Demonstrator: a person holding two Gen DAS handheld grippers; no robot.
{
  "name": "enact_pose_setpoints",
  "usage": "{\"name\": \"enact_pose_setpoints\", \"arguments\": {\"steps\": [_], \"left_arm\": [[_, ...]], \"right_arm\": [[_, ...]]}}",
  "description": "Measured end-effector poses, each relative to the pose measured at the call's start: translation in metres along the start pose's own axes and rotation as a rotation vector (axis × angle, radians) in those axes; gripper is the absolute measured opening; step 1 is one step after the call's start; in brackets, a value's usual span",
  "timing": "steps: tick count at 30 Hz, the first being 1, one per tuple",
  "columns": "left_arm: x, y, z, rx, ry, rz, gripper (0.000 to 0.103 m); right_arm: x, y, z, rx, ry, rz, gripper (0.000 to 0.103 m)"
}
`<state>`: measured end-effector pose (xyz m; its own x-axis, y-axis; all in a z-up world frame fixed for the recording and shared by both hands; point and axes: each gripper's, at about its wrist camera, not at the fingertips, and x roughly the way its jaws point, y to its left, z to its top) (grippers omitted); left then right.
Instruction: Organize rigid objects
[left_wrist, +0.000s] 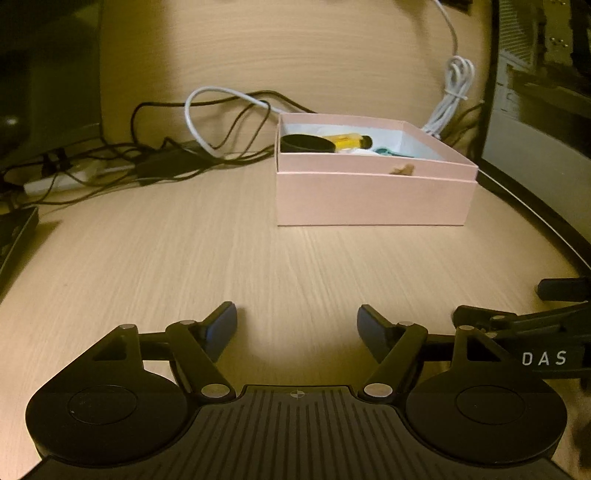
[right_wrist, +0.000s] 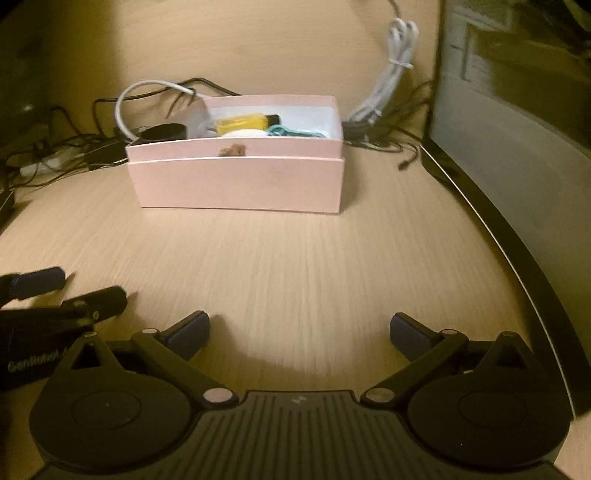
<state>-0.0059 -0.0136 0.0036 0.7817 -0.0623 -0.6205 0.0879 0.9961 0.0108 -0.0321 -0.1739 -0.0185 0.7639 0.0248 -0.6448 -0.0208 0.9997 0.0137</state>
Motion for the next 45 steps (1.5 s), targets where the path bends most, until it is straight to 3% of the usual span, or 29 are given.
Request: {"name": "enact_pose_setpoints", "arguments": {"steps": [8,45], "left_arm": [[0.0016,-0.0015,0.0003,-0.005,0.001,0.014,0.079],[0.0008,-0.0017,0.001,-0.005,0.002,0.019,0.08]], "right_arm": [[0.0068,-0.0081,0.0004,0.035,-0.049,-0.028,0.103],[0.0081,-0.0094,0.0019,0.031,-0.049,-0.021,0.103]]}}
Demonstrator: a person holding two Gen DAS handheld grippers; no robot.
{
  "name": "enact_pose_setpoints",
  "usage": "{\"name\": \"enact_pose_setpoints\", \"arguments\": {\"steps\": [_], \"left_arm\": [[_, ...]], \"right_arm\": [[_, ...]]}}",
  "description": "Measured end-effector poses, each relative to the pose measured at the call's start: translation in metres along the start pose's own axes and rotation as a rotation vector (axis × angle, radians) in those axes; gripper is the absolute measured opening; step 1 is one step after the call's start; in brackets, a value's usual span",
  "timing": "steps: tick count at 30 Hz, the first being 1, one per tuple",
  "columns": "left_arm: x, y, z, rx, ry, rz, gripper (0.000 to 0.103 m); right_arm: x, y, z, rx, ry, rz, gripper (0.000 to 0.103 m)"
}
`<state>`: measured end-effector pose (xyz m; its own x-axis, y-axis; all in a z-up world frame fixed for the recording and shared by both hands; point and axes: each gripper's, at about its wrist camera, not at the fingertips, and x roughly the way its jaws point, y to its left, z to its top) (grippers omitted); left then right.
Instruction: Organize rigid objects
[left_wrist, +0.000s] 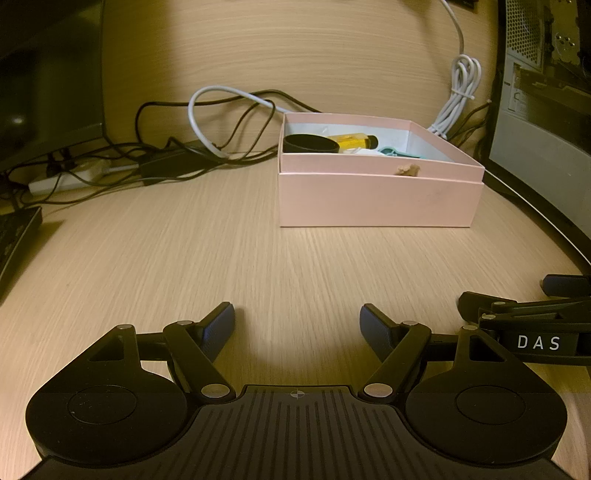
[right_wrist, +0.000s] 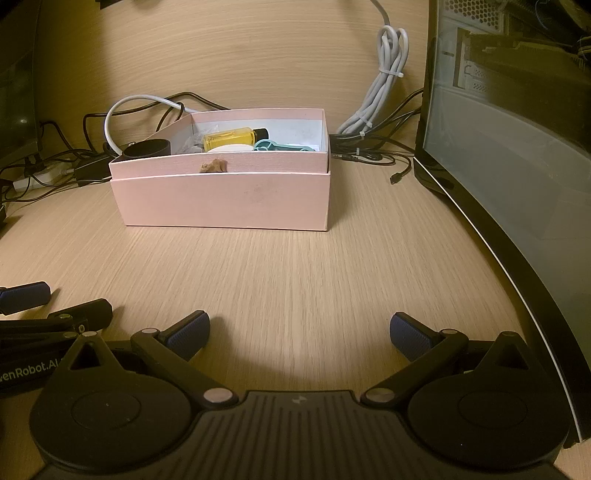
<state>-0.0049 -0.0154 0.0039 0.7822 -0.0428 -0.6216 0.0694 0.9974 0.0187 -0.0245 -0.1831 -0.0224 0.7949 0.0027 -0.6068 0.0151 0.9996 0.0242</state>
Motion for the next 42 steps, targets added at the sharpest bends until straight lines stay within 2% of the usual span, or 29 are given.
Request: {"name": "enact_pose_setpoints", "arguments": {"steps": [42], "left_arm": [[-0.0003,0.0004,0.0004,0.003,0.001,0.006,0.082]], "right_arm": [[0.0002,-0.0003,-0.0001,0.0,0.0,0.0,0.103]]}}
